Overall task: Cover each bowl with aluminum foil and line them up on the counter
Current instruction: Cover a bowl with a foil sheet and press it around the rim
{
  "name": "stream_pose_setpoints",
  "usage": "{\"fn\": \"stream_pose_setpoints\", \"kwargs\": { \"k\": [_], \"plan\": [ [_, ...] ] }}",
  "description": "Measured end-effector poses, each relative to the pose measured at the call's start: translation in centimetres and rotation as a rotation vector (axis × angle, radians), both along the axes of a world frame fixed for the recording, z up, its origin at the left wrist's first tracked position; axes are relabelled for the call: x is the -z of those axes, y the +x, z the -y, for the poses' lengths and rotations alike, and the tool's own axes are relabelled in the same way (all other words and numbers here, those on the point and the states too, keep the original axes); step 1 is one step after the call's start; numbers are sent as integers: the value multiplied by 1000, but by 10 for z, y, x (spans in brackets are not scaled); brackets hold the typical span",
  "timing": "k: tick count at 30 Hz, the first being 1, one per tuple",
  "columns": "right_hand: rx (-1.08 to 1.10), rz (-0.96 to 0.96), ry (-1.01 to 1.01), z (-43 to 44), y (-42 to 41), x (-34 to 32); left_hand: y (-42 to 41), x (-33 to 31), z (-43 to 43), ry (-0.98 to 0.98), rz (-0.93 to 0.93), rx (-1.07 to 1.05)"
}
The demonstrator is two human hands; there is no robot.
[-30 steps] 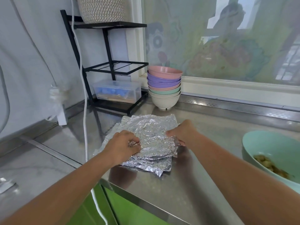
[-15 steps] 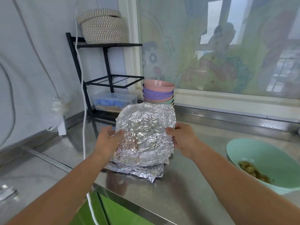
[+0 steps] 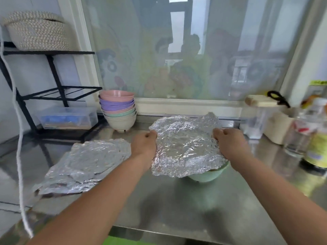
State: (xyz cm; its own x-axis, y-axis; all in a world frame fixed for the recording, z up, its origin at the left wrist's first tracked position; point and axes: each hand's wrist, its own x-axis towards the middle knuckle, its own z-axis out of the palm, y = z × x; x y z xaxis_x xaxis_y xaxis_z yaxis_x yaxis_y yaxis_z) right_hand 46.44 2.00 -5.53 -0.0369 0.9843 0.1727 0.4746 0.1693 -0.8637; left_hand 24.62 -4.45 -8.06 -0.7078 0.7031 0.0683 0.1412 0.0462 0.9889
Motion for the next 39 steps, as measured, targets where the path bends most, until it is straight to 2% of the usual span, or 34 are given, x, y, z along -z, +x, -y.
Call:
{"fn": "stream_pose_setpoints", "kwargs": {
  "k": [5,8,14,19,21,24,27,29,31,33,35,36,39],
  "plan": [
    [91,302,-11,-19,49,29,39,21,-12,-192,-244,39],
    [113,348,-46,-28,51,46,46,24,-15,-230,-335,35],
    [98,254,-122,-42,49,54,42,29,-31,-304,-378,74],
    [137,-29,-146,-45,50,56,43,34,-42,-305,-355,44],
    [137,-38,-178,-44,51,56,42,35,-44,-339,-357,57],
    [98,122,-216,-41,52,61,39,42,-45,-378,-349,82],
    [102,340,-142,-38,52,50,41,28,-37,-403,-546,9],
    [186,468,-19,-35,54,35,39,11,-30,-203,-730,-40],
    [134,467,256,-33,51,19,41,-6,-30,-9,-885,142],
    [-99,481,388,-31,40,9,50,-14,-36,-61,-1084,458],
    [-313,577,327,-34,26,17,60,-10,-44,-183,-1272,642],
    [-366,615,276,-35,23,23,61,-5,-47,-249,-1294,690],
    [-458,537,110,-35,27,35,56,10,-52,-363,-1209,774]
  ]
}}
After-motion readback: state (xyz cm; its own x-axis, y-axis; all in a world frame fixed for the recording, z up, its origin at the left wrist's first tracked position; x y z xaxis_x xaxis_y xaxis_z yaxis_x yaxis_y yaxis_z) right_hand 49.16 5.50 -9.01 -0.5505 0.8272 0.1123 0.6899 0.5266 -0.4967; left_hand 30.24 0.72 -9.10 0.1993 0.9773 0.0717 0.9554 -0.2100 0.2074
